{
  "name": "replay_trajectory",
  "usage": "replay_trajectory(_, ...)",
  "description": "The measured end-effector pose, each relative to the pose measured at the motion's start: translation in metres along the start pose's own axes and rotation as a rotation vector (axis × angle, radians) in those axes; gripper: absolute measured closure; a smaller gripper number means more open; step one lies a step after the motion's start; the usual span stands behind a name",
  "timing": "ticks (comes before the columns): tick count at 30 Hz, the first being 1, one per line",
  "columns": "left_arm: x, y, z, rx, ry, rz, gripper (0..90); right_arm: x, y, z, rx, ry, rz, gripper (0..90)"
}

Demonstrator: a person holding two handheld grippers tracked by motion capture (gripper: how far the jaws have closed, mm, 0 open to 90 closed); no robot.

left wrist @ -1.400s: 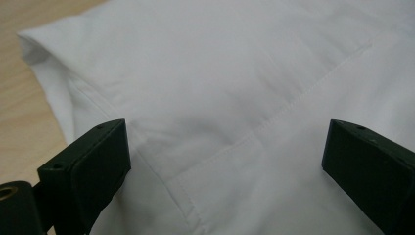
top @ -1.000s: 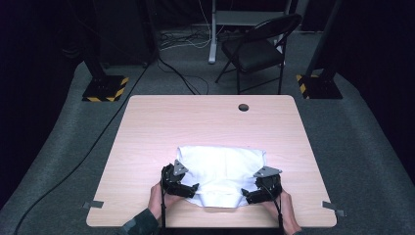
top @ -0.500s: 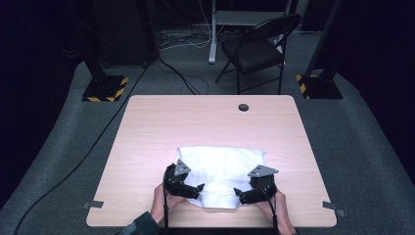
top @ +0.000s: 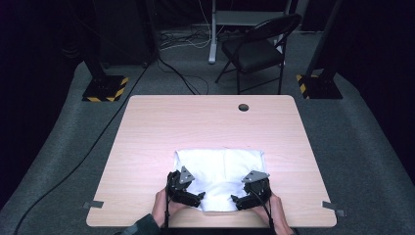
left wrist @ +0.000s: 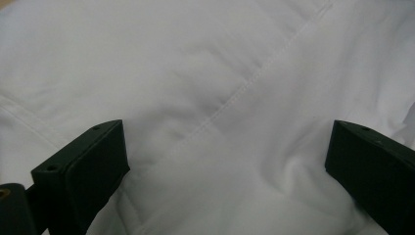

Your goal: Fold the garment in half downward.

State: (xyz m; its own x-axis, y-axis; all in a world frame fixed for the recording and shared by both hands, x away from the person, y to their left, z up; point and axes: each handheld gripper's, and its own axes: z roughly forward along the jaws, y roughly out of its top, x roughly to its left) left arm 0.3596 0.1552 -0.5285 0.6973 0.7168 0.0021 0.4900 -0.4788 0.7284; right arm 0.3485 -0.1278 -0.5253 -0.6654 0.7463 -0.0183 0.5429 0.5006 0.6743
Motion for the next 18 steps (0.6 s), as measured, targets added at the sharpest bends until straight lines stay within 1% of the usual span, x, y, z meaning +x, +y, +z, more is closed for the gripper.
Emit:
replay_trajectory(2,0.006,0.009,-0.004,-0.036,-0.013,-0.047,2.4,-0.004,0.006,-0.007,-0.042,0.033,0.043,3.9)
replay_trajectory(3,0.008,0.013,-0.004,-0.044,-0.008,-0.054,2.1,-0.006,0.01,-0.01,-0.063,0.031,0.062,3.9)
replay_trajectory(4,0.01,0.019,-0.003,-0.051,0.006,-0.057,1.8,-0.008,0.014,-0.012,-0.076,0.02,0.067,3.9)
replay_trajectory(5,0.012,0.024,0.0,-0.053,0.027,-0.055,1.7,-0.01,0.018,-0.012,-0.081,-0.006,0.069,3.6)
replay_trajectory(6,0.013,0.028,0.004,-0.044,0.046,-0.052,1.6,-0.011,0.022,-0.01,-0.084,-0.03,0.076,3.6)
replay_trajectory(7,0.014,0.031,0.009,-0.03,0.065,-0.045,1.6,-0.013,0.024,-0.007,-0.085,-0.04,0.084,3.6)
replay_trajectory(8,0.014,0.032,0.016,-0.003,0.086,-0.025,1.8,-0.015,0.026,-0.002,-0.07,-0.064,0.084,3.6)
replay_trajectory(9,0.013,0.032,0.019,0.012,0.096,-0.019,2.5,-0.016,0.027,0.005,-0.037,-0.112,0.072,3.6)
replay_trajectory(10,0.013,0.03,0.023,0.03,0.105,-0.01,4.2,-0.017,0.026,0.009,-0.021,-0.119,0.068,3.7)
replay_trajectory(11,0.012,0.028,0.026,0.051,0.116,0.011,5.3,-0.019,0.023,0.013,0.001,-0.12,0.073,4.2)
replay_trajectory(12,0.013,0.026,0.027,0.043,0.112,0.005,5.0,-0.021,0.021,0.016,0.013,-0.123,0.083,4.5)
replay_trajectory(13,0.014,0.025,0.025,0.05,0.111,0.006,5.1,-0.023,0.018,0.017,0.012,-0.116,0.095,5.2)
replay_trajectory(14,0.014,0.025,0.024,0.057,0.117,0.015,5.0,-0.024,0.017,0.016,0.006,-0.116,0.098,5.5)
replay_trajectory(16,0.015,0.022,0.022,0.048,0.121,0.02,5.0,-0.025,0.016,0.015,0.02,-0.14,0.093,5.3)
replay_trajectory(18,0.017,0.021,0.021,0.051,0.121,0.016,5.0,-0.029,0.012,0.013,0.01,-0.134,0.109,5.3)
